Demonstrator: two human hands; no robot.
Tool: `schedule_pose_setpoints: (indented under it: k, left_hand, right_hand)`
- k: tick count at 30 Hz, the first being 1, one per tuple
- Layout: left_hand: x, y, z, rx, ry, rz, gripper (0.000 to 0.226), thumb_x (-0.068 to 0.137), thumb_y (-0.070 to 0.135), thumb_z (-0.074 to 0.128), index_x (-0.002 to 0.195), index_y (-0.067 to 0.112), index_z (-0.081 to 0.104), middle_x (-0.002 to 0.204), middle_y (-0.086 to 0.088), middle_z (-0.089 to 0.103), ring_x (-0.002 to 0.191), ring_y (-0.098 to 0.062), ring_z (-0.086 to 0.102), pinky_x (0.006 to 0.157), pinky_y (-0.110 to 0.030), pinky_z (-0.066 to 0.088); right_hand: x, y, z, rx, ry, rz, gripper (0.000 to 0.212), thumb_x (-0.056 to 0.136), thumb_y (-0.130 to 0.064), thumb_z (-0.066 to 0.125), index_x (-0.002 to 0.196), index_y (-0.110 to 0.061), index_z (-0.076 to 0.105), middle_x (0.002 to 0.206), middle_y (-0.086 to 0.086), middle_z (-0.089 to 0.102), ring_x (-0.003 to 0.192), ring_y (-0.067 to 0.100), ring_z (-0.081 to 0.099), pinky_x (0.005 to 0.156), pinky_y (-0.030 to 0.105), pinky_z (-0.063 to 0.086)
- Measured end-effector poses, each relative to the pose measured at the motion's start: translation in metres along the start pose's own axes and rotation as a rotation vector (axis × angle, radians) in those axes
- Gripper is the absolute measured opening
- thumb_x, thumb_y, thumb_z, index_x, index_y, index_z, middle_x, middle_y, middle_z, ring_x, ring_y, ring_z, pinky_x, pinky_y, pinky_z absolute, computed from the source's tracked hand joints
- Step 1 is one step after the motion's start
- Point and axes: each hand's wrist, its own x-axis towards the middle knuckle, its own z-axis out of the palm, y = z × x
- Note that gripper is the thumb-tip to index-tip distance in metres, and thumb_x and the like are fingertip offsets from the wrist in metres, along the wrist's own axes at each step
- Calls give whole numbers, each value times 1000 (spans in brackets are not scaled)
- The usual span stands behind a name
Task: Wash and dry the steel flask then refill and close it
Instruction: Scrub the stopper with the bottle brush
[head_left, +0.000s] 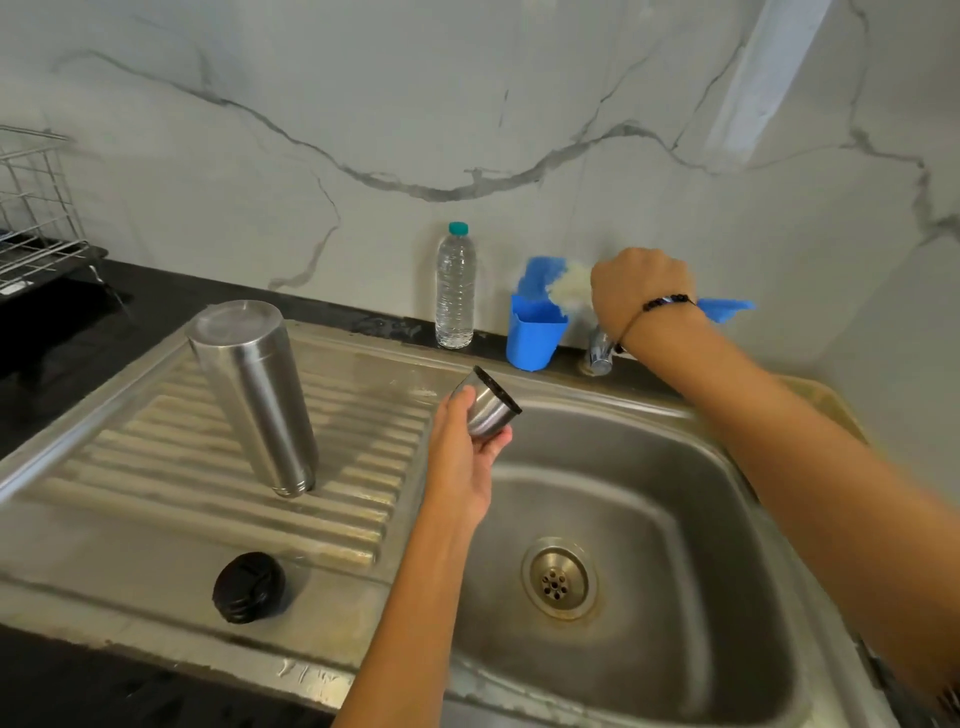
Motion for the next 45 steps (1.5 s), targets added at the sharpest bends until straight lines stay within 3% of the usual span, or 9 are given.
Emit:
schedule_pose_setpoints:
  k: [12, 18, 21, 25, 29, 34, 38, 41, 45]
  left_hand:
    - [-1, 21, -54, -51, 261, -1, 34, 95, 45, 49, 92, 12, 58, 78, -7, 58, 64, -14, 50, 55, -22, 41]
    - [-6, 26, -62, 239, 275, 46, 28, 95, 39, 49, 88, 13, 55, 74, -6, 58, 57, -13, 50, 49, -23, 40]
    - [-6, 31, -63, 259, 322, 33, 27, 93, 41, 49, 84, 15, 55, 72, -6, 57, 54, -13, 49, 45, -22, 39]
    - [-7, 32, -56, 295, 334, 52, 23, 93, 37, 50, 81, 17, 53, 66, -4, 52, 51, -13, 45, 47, -24, 36]
    - [-6, 32, -51, 251, 309, 157, 21, 94, 36, 50, 82, 19, 51, 65, -1, 47, 60, -14, 46, 53, -27, 36]
    - [-6, 24, -52, 99, 210, 255, 45, 96, 35, 49, 53, 24, 38, 52, 6, 31, 54, -11, 36, 64, -29, 37]
    - [-2, 18, -52, 136, 250, 173, 35, 96, 33, 51, 65, 18, 40, 60, 1, 41, 62, -13, 47, 79, -39, 49]
    - [-2, 13, -51, 259, 289, 57, 33, 96, 40, 50, 77, 12, 52, 71, -7, 55, 63, -17, 53, 69, -33, 52]
    - [2, 16, -48, 239, 284, 21, 36, 94, 45, 53, 84, 11, 54, 78, -9, 58, 66, -17, 56, 62, -27, 49]
  right_hand:
    - [-134, -5, 72, 390, -143, -136, 16, 94, -26, 39, 93, -21, 55, 86, 4, 61, 76, 28, 56, 60, 29, 36]
    - [-125, -9, 71, 187, 5, -275, 36, 98, -26, 33, 130, -24, 18, 62, -7, 39, 49, 13, 38, 45, 26, 31]
    - [-122, -7, 67, 66, 80, -463, 53, 98, -23, 30, 140, -31, -1, 89, -2, 54, 57, 15, 44, 49, 28, 37]
    - [-115, -8, 66, -21, 50, -500, 42, 96, -26, 31, 136, -37, 21, 95, -3, 58, 72, 21, 54, 57, 30, 40]
    - [-110, -5, 69, 737, -432, -374, 32, 95, -18, 46, 122, -33, 55, 83, -13, 65, 71, 9, 59, 61, 26, 49]
    - [-125, -5, 66, 1296, -983, 65, 18, 93, -10, 45, 78, -7, 55, 45, -2, 32, 33, 7, 20, 37, 10, 14]
    - [-130, -13, 77, 643, -433, -187, 21, 96, -18, 41, 111, -20, 55, 67, 2, 54, 54, 12, 56, 46, 24, 41]
    - [-127, -6, 75, -84, -3, -364, 47, 98, -27, 28, 142, -27, 13, 83, -1, 52, 53, 15, 41, 44, 26, 29]
    - [-123, -6, 68, 35, -59, -360, 43, 97, -25, 31, 140, -32, 27, 91, 0, 60, 65, 18, 51, 47, 24, 32]
